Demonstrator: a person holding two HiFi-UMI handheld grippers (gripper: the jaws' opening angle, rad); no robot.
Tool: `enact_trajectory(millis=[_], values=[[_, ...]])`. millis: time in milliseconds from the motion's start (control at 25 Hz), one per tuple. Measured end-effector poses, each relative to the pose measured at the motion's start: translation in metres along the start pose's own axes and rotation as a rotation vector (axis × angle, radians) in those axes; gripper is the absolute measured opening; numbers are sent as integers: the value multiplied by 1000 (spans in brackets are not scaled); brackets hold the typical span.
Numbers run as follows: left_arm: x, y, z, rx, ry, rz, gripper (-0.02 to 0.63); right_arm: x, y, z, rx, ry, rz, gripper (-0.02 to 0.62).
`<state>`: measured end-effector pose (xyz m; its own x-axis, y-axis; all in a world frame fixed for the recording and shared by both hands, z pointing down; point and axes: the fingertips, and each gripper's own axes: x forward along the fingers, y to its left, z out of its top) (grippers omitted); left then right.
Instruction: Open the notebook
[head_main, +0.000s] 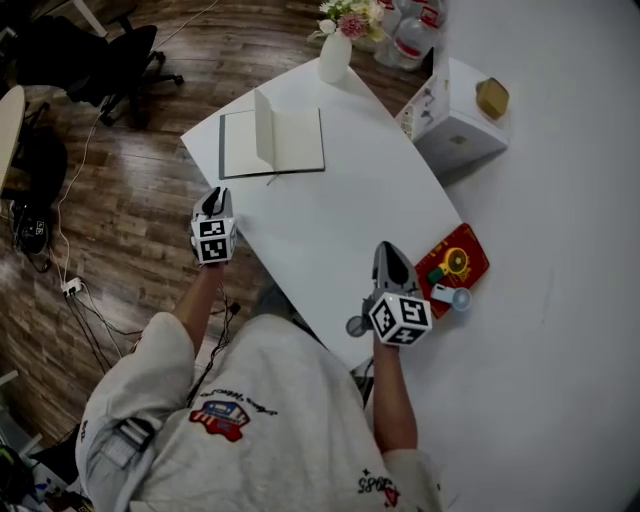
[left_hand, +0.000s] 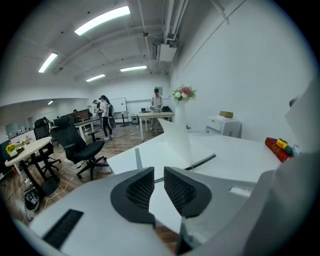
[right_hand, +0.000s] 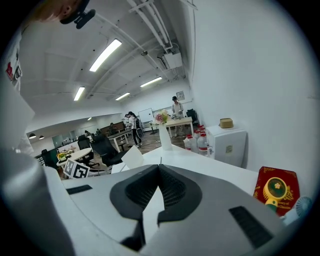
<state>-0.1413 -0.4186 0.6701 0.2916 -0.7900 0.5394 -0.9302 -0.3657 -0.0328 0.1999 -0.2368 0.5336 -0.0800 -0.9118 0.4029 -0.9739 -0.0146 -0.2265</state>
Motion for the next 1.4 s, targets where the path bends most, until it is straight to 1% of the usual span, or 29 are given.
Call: enact_trajectory(millis=[200,320,360,440,560,760,960,1240,1400], values=[[-52,-25,10,11,-58,-65,54,-26,25,3,-34,-40,64,2],[-89,-48,23,3,-106,-131,13,-43,38,4,-59,-67,97,2],[-102,-56,26,-1,-120,-156,9,-49,42,4,-66,-75,108,2],[-127,-70,28,-6,-140,-194,5,-63,50,2,-80,-89,127,2],[-163,-85,30,5,-160,-224,5,-84,64,-1,-100,-113,154,2],[-219,-106,37,23,-209,-255,5,-110,88,-7,-130,-135,200,1],[-262,-121,47,20,-273,-261,5,-133,104,-4,-170,-168,244,0],[-299,-136,61,12,-342,-266,5,-153,110,11,-196,-216,276,0],[-310,-142,61,7,-354,-277,5,-160,112,13,-206,-226,280,0]])
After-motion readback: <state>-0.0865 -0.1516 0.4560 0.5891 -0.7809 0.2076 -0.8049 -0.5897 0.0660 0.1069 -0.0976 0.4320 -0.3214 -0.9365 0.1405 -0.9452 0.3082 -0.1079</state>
